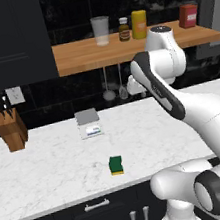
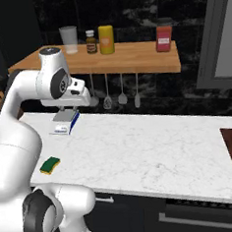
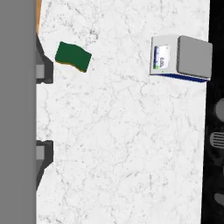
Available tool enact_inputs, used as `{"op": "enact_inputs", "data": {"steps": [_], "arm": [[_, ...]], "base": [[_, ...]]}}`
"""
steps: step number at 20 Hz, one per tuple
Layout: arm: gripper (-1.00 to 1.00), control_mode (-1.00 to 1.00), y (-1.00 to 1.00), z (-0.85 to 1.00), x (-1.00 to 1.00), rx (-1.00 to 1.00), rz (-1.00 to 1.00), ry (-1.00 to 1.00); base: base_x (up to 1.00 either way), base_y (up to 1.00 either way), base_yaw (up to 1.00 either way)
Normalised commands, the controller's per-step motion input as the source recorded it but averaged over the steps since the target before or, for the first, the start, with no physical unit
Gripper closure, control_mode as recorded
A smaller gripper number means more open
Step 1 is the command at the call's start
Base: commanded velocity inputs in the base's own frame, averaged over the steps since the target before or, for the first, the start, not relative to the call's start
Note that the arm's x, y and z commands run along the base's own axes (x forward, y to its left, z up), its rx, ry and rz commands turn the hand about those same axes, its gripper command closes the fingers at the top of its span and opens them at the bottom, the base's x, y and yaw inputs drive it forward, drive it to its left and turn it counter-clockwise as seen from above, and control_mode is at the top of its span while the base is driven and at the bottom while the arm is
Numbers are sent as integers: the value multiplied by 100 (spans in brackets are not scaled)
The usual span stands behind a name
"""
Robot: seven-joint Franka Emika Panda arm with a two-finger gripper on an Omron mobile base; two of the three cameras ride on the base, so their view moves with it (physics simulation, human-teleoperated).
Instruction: Pick up the sponge from the counter and clean the cutting board by briefly scrubbing or pressing down on the cutting board. Once finished, release the sponge.
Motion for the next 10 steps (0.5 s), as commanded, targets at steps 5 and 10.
{"op": "enact_inputs", "data": {"steps": [5,10], "arm": [[-100,-100,15,-13,-36,3,1,1],[-100,-100,57,-58,-82,19,1,9]], "base": [[0,0,0],[0,0,0]]}}
